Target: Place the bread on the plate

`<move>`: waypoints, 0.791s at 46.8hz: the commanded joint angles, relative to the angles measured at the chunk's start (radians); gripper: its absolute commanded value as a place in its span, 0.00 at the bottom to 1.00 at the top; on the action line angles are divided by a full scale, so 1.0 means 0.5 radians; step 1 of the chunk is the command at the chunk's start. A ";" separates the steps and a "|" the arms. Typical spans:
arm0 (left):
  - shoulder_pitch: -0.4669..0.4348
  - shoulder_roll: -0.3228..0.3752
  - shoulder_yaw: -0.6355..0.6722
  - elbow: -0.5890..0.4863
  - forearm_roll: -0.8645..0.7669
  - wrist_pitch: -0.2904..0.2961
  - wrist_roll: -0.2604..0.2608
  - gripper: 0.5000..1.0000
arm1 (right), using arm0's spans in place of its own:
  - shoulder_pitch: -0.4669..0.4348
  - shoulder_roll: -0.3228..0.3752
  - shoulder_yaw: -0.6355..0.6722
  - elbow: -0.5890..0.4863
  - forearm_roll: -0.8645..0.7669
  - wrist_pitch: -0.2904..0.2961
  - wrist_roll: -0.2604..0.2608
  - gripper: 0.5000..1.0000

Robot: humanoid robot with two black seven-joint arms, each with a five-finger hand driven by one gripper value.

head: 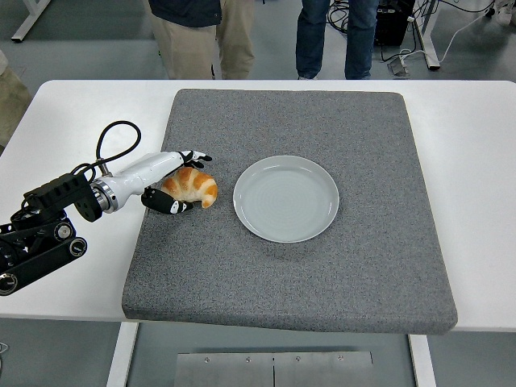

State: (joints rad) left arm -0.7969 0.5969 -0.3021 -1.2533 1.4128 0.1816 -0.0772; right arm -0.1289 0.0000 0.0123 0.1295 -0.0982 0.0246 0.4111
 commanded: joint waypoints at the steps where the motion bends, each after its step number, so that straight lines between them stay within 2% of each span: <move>1: 0.001 0.000 0.000 0.000 0.000 0.005 -0.002 0.48 | 0.000 0.000 0.000 -0.001 0.000 0.000 0.000 1.00; 4: -0.002 -0.003 0.003 0.000 -0.003 0.008 -0.008 0.39 | 0.000 0.000 0.000 0.002 0.000 0.000 0.000 1.00; 7: -0.002 0.000 0.003 0.000 -0.015 0.005 -0.023 0.23 | 0.000 0.000 0.000 -0.001 0.000 0.000 0.000 1.00; 17: 0.001 0.000 0.012 0.009 -0.031 0.005 -0.057 0.17 | 0.000 0.000 0.000 -0.001 0.000 0.000 0.000 1.00; 18: 0.001 0.000 0.012 0.006 -0.034 0.005 -0.060 0.14 | 0.000 0.000 0.000 -0.001 0.000 0.000 0.000 1.00; 20: 0.001 0.000 0.012 0.009 -0.040 0.005 -0.063 0.00 | 0.000 0.000 0.000 -0.001 0.000 0.000 0.000 1.00; 37: -0.097 0.058 0.009 -0.003 -0.104 -0.041 -0.146 0.00 | 0.000 0.000 0.000 -0.001 0.000 0.000 0.000 1.00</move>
State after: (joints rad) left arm -0.8272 0.6134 -0.2976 -1.2509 1.3609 0.1718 -0.1495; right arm -0.1289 0.0000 0.0123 0.1289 -0.0982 0.0246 0.4111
